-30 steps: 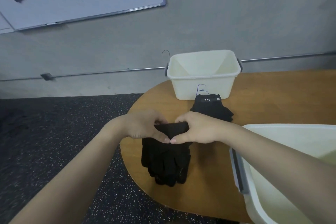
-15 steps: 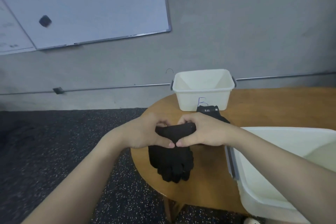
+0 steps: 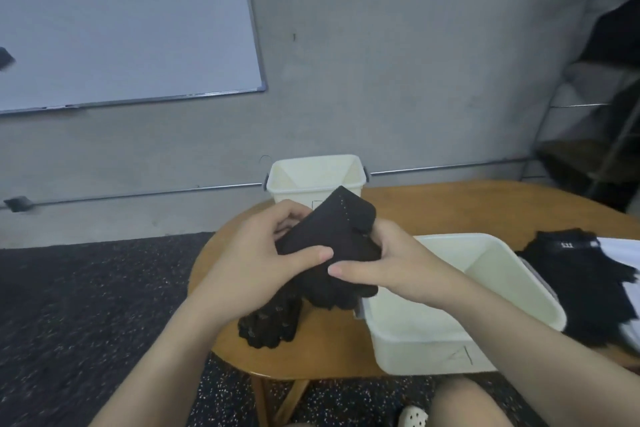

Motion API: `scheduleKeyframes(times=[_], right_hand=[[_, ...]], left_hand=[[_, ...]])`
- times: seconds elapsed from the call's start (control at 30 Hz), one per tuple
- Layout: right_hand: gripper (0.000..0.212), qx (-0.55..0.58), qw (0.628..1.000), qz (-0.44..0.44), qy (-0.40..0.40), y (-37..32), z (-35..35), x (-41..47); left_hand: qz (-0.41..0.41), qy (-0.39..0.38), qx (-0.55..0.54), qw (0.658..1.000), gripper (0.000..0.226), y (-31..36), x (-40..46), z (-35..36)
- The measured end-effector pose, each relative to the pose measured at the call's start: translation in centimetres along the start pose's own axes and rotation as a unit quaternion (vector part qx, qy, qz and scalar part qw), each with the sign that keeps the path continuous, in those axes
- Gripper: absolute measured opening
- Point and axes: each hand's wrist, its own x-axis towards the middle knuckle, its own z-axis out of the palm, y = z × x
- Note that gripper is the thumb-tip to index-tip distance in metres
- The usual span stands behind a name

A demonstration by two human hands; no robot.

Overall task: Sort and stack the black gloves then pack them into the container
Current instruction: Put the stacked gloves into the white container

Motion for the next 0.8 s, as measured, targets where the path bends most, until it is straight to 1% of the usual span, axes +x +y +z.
scheduleKeyframes(times=[0.1, 0.17, 0.27, 0.33, 0.43, 0.57, 0.63, 0.73, 0.8], right_hand=[[0.038, -0.018, 0.999, -0.004, 0.041, 0.5, -2.4, -1.7], [0.037, -0.03, 0.998, -0.001, 0.049, 1.0, -3.9, -2.6], [0.041, -0.059, 0.998, 0.003, 0.034, 2.1, -5.9, -3.4], [0.042, -0.07, 0.997, 0.016, 0.024, 2.9, -7.1, -3.7], [0.042, -0.077, 0.996, 0.039, 0.006, 4.4, -8.4, -3.8], [0.042, -0.069, 0.994, 0.087, -0.017, 6.9, -10.1, -3.0], [0.041, -0.056, 0.991, 0.115, -0.023, 8.2, -10.9, -2.6], [0.043, -0.045, 0.985, 0.159, -0.055, 9.8, -11.6, -1.9], [0.038, -0.053, 0.977, 0.189, -0.081, 11.3, -11.9, -1.2]], left_hand=[[-0.001, 0.004, -0.05, 0.999, 0.034, -0.2, 0.6, 3.4], [-0.008, -0.019, -0.076, 0.997, 0.037, -0.7, 1.3, 5.4], [-0.006, -0.074, -0.075, 0.994, 0.051, -1.3, 2.2, 7.6], [-0.007, -0.099, -0.065, 0.993, 0.05, -1.8, 2.7, 8.7], [-0.021, -0.113, -0.049, 0.992, 0.043, -2.6, 3.2, 10.2], [-0.034, -0.097, -0.014, 0.995, 0.038, -3.8, 3.8, 11.3], [-0.045, -0.088, 0.004, 0.995, 0.042, -4.5, 4.2, 11.8], [-0.058, -0.063, 0.048, 0.995, 0.048, -5.9, 4.4, 12.5], [-0.058, -0.045, 0.076, 0.994, 0.048, -6.6, 4.4, 13.1]])
